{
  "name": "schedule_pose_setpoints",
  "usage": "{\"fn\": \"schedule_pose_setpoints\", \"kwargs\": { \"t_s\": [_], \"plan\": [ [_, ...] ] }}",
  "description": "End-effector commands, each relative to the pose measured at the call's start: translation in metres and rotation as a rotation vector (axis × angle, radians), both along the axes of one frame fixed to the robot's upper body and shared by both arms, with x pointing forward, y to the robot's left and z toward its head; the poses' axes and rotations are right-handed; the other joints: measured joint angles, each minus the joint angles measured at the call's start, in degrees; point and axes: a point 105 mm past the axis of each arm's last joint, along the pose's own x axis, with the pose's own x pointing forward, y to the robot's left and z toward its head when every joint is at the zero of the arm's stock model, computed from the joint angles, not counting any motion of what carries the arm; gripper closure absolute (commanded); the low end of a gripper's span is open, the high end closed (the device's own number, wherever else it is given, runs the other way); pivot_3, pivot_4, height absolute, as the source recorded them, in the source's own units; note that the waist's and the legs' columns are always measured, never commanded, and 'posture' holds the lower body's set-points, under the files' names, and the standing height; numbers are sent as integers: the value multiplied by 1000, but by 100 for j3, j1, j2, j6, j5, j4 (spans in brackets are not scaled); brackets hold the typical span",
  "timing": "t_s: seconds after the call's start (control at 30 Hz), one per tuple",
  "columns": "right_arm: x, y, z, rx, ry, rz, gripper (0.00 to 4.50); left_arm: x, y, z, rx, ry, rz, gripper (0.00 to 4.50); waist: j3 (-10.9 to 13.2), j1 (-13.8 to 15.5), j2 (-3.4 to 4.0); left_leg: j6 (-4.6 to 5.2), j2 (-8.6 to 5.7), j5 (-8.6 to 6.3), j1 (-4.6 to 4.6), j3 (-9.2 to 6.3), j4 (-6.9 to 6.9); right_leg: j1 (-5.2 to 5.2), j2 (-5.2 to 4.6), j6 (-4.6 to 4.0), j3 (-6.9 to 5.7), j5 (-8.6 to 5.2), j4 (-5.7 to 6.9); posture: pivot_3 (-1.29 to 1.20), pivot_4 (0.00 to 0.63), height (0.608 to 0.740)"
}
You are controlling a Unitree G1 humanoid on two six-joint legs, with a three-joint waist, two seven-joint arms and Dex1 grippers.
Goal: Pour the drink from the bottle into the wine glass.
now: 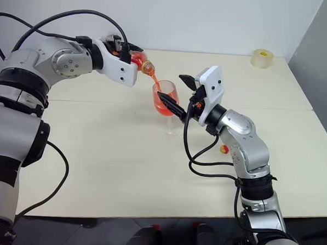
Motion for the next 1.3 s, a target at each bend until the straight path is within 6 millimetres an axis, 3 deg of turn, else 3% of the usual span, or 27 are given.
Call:
{"fn": "schedule_pose_setpoints", "kwargs": {
  "t_s": [0.03,0.63,0.9,1.1,1.3],
  "plan": [
    [-5,-1,16,16,-73,5,195,-4,-4,29,-13,-84,-18,3187,0,-4,0,0,0,0,0,0,0,0,0,0,0,0,0,0,150,740],
    [-1,-7,19,11,-80,-23,195,-3,-12,26,-67,-57,-36,3187,0,-11,0,0,0,0,0,0,1,0,-1,0,0,0,1,0,150,740],
    [0,-11,18,5,-81,-36,195,-2,-15,23,-319,92,-42,3187,0,-37,0,-1,1,0,0,2,2,0,-1,0,0,0,3,0,150,740],
    [0,-11,19,4,-83,-34,195,1,-4,29,-552,180,-19,3187,0,-73,0,-1,2,0,1,0,2,-1,-1,0,-2,0,6,0,150,740],
    [-7,-10,18,-2,-79,-18,195,5,14,36,-901,254,-13,3187,-1,-93,-1,-1,3,1,1,-1,5,0,-1,0,-2,0,7,0,150,740]
  ]
}}
